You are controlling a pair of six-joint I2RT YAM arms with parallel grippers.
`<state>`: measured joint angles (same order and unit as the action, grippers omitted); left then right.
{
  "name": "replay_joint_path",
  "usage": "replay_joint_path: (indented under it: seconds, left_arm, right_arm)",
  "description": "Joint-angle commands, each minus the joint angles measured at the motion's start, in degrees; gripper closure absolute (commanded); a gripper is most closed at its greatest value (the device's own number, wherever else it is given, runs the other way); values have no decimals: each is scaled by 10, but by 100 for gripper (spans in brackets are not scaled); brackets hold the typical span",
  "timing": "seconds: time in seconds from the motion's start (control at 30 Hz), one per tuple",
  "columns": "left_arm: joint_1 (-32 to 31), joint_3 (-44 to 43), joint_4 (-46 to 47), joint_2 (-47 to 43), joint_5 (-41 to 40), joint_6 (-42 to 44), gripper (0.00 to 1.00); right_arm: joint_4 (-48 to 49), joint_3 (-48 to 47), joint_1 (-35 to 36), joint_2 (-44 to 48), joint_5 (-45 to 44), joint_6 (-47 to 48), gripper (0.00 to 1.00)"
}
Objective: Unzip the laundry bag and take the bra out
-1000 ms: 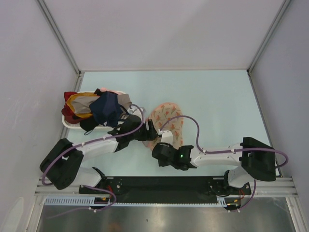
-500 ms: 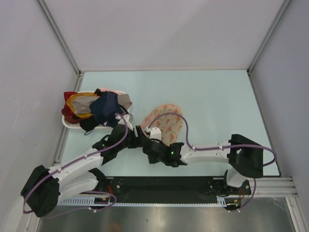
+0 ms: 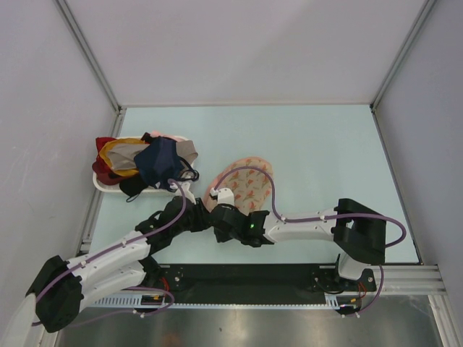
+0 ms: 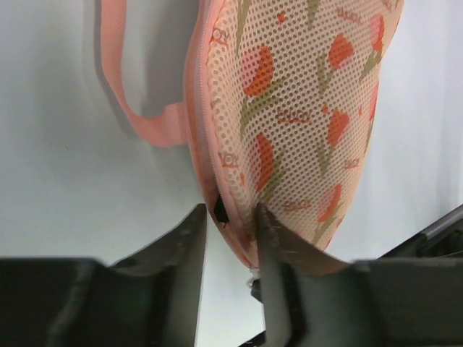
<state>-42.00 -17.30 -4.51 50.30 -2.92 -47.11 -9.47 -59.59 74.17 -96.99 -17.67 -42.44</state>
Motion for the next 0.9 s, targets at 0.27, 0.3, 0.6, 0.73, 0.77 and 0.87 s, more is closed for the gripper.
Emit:
replay_joint_path:
  seconds: [0.27,0.3,0.6,0.73,0.77,0.87]
  left_arm:
    - [-4,-27,4,17,-36,-6,100]
    - [-4,-29,4,17,-38,-5,100]
    - [-3,-53,-6,30,-61,10,100]
    - [0,-63,-3,44,-64,18,100]
    - [2,-66,-2,46,-63,19,100]
    - [8,-71,2,55,-63,25,100]
  right_arm:
    - [20,-11,-3,4,0,2,100]
    - [20,-11,-3,5,0,2,100]
    - [15,6,-1,15,-3,-9,100]
    - [9,23,-2,29,-9,-16,100]
    - [9,25,-1,32,-11,-20,100]
    - [4,35,-2,40,-16,-27,100]
